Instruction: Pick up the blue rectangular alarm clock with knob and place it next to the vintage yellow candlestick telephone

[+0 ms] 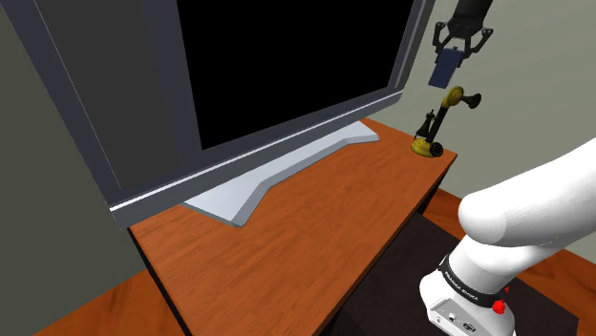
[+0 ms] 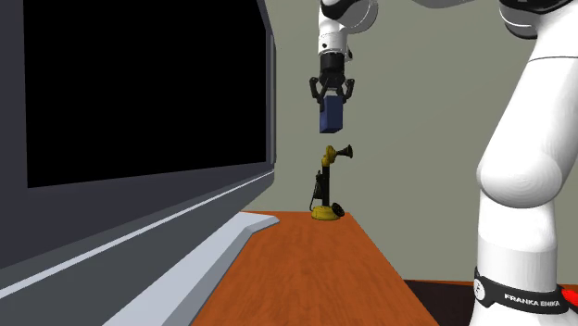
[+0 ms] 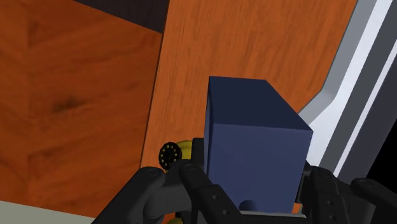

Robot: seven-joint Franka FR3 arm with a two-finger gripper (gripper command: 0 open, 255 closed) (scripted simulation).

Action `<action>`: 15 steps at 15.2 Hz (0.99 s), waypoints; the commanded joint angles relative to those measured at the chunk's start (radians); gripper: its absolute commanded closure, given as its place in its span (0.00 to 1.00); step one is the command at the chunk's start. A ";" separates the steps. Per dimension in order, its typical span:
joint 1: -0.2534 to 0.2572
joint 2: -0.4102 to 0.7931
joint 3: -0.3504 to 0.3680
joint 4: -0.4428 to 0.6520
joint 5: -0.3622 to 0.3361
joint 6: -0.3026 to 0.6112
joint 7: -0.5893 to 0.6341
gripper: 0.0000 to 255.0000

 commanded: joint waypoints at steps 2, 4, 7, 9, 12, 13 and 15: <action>-0.001 -0.017 0.000 -0.060 -0.002 0.044 0.001 1.00; -0.001 -0.026 0.000 -0.096 -0.003 0.071 0.002 1.00; -0.002 -0.038 0.000 -0.148 -0.004 0.111 0.003 1.00; -0.002 -0.044 -0.001 -0.181 -0.005 0.138 0.003 1.00; -0.003 -0.052 -0.001 -0.229 -0.006 0.178 0.004 1.00; -0.003 -0.054 -0.002 -0.245 -0.006 0.191 0.004 1.00; -0.004 -0.058 -0.002 -0.275 -0.007 0.218 0.005 1.00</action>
